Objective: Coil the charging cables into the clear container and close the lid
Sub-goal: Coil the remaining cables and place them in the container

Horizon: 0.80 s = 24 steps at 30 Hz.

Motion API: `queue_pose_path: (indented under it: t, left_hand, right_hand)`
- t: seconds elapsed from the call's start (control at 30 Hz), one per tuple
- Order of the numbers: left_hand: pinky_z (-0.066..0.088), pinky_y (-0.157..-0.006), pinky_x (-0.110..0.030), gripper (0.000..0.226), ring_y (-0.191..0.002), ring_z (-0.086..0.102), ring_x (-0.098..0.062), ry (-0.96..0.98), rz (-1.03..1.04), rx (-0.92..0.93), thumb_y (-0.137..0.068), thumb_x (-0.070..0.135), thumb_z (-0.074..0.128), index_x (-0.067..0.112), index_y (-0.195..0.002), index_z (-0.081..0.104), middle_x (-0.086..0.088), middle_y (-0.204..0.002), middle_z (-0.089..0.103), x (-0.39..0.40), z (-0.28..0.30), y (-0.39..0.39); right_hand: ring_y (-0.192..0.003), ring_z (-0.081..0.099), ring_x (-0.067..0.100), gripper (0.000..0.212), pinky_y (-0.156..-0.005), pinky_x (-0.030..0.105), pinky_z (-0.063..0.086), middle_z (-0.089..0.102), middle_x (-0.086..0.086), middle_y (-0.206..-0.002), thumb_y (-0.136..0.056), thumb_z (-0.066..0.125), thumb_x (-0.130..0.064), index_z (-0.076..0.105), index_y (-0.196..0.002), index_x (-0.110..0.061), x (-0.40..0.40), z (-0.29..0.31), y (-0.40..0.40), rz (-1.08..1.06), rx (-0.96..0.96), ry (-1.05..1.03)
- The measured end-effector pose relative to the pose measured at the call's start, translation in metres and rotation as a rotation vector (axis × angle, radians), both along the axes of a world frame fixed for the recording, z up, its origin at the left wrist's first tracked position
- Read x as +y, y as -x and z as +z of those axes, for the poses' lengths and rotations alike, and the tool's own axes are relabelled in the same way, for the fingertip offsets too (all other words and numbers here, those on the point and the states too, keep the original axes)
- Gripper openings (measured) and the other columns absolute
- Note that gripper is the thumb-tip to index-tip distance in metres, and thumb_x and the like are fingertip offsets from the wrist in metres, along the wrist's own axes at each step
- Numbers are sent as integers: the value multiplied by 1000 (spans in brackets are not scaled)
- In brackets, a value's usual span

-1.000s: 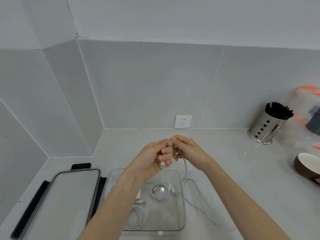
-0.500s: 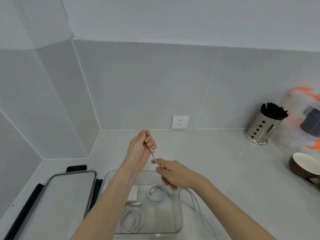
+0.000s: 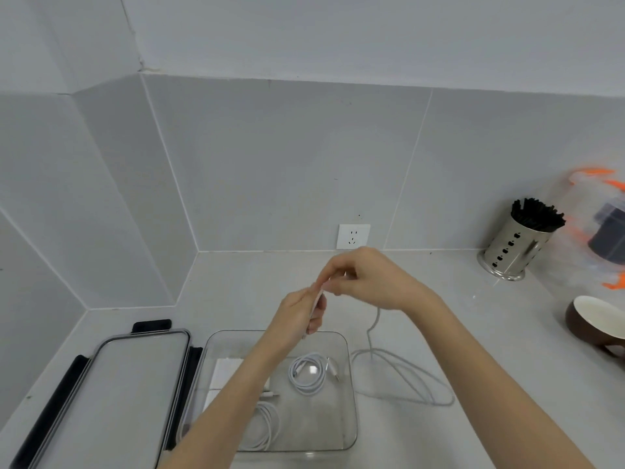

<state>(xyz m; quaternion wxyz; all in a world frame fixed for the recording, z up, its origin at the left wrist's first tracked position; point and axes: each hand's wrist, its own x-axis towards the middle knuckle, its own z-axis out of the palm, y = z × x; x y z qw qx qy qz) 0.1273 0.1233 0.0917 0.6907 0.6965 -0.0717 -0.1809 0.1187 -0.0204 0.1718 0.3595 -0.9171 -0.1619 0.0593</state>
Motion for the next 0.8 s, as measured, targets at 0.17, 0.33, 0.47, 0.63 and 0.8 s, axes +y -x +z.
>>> queue_pose_path:
  t: [0.17, 0.33, 0.47, 0.63, 0.8]
  left_hand:
    - [27, -40, -18, 42, -39, 30, -10, 377, -141, 231, -97, 25, 30, 11, -60, 44, 4, -46, 32, 3, 22, 9]
    - [32, -37, -17, 41, -38, 38, -8, 630, -241, 364, -96, 27, 28, 15, -60, 42, 3, -48, 43, 10, 40, 8]
    - [30, -33, -14, 44, -30, 34, -4, 864, -116, 394, -97, 26, 27, 13, -60, 49, 7, -40, 38, 7, 47, -1]
    - [33, -39, -15, 38, -35, 35, -5, 1051, 84, 335, -99, 26, 24, 12, -72, 47, 7, -44, 37, 12, 41, -24]
    - [34, -46, -17, 31, -41, 36, -7, 803, 285, 158, -100, 19, 26, 12, -77, 46, 5, -53, 37, 18, 22, -40]
  right_hand:
    - [-48, 42, 4, 8, -48, 16, 33, 59, -15, -51, -76, 72, -11, 71, -75, -19, -18, -22, -11, -201, 78, -474]
    - [-37, 29, 6, 15, -39, 17, 22, 45, -7, -47, -88, 59, -15, 72, -79, -17, -8, -55, -8, -309, 189, -790]
    - [-36, 39, 11, 31, -40, 18, 30, 51, 7, -58, -95, 49, -23, 67, -70, -30, 9, -71, -1, -269, 195, -717]
    - [-60, 57, 14, 24, -64, 18, 45, 62, 5, -69, -100, 36, -21, 60, -104, -20, 16, -90, 9, -112, 307, -498]
    - [-83, 58, 11, 30, -87, 24, 42, 61, -8, -69, -98, 35, -25, 51, -123, -22, 17, -92, 17, 27, 268, -69]
